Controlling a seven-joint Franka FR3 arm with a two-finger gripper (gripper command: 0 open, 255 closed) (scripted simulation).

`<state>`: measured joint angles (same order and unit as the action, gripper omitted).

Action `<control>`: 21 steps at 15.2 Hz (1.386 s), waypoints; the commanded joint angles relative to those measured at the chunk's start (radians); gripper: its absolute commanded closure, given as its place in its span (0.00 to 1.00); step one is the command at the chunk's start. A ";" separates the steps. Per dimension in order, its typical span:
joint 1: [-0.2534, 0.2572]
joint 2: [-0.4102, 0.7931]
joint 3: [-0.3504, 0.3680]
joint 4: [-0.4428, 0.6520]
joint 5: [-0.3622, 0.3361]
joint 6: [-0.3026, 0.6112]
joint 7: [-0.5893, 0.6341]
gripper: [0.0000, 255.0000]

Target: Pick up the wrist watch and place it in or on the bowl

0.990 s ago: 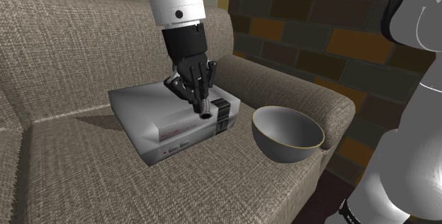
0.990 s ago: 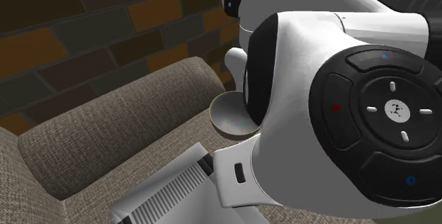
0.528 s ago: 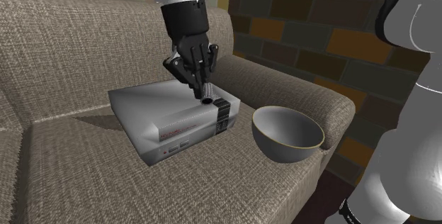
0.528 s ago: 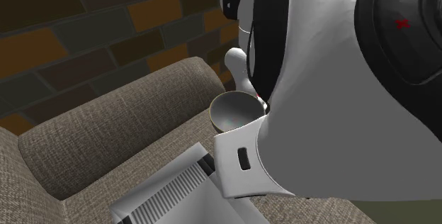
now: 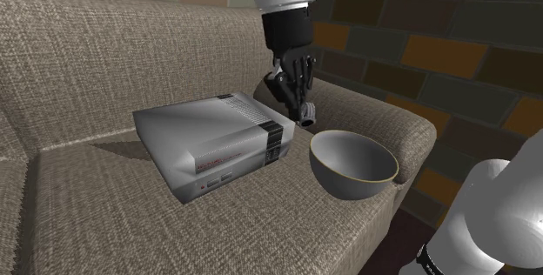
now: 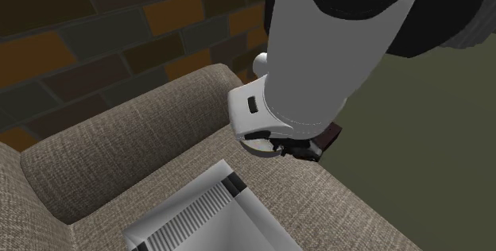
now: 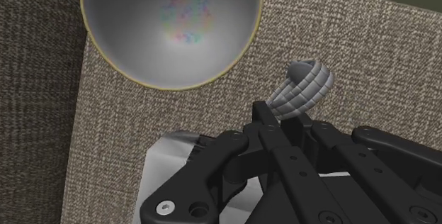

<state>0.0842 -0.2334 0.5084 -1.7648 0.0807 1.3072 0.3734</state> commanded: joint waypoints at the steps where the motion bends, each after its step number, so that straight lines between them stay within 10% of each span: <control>1: -0.005 -0.096 -0.038 -0.090 0.023 0.002 -0.055 1.00; 8: 0.005 -0.374 -0.178 -0.334 0.022 -0.030 -0.219 1.00; 21: 0.018 -0.410 -0.162 -0.525 0.042 0.126 -0.218 1.00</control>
<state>0.1011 -0.6413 0.3447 -2.2782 0.1206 1.4236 0.1545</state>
